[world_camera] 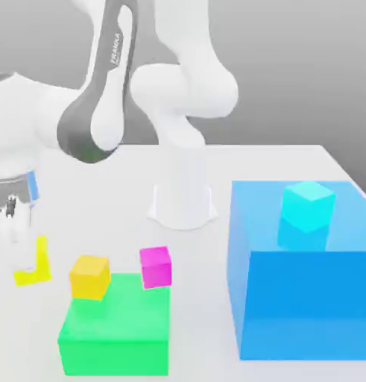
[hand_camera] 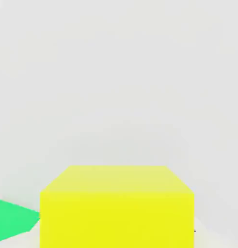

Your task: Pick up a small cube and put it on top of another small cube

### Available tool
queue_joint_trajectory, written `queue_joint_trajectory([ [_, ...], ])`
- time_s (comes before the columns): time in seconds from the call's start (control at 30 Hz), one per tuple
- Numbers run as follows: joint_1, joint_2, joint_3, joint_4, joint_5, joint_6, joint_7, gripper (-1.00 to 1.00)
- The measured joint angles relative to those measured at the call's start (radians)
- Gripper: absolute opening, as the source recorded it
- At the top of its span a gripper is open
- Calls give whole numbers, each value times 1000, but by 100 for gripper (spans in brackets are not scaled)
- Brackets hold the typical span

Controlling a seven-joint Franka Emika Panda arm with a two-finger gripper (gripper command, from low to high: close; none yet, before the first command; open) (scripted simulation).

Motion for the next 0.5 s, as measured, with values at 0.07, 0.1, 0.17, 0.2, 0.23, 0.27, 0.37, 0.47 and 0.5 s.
queue_joint_trajectory([
  [0.07,6,-64,26,-16,-17,-47,110,-100],
  [0.1,7,-95,43,-25,-24,-70,164,-100],
  [0.17,9,-156,81,-41,-35,-116,271,-100],
  [0.2,11,-186,101,-49,-40,-139,324,-100],
  [0.23,12,-190,112,-58,-44,-136,356,-100],
  [0.27,12,-176,117,-67,-45,-113,371,-100],
  [0.37,13,-93,122,-96,-46,-2,385,-100],
  [0.47,14,-71,121,-102,-44,27,385,100],
  [0.5,14,-71,121,-102,-44,27,385,100],
])
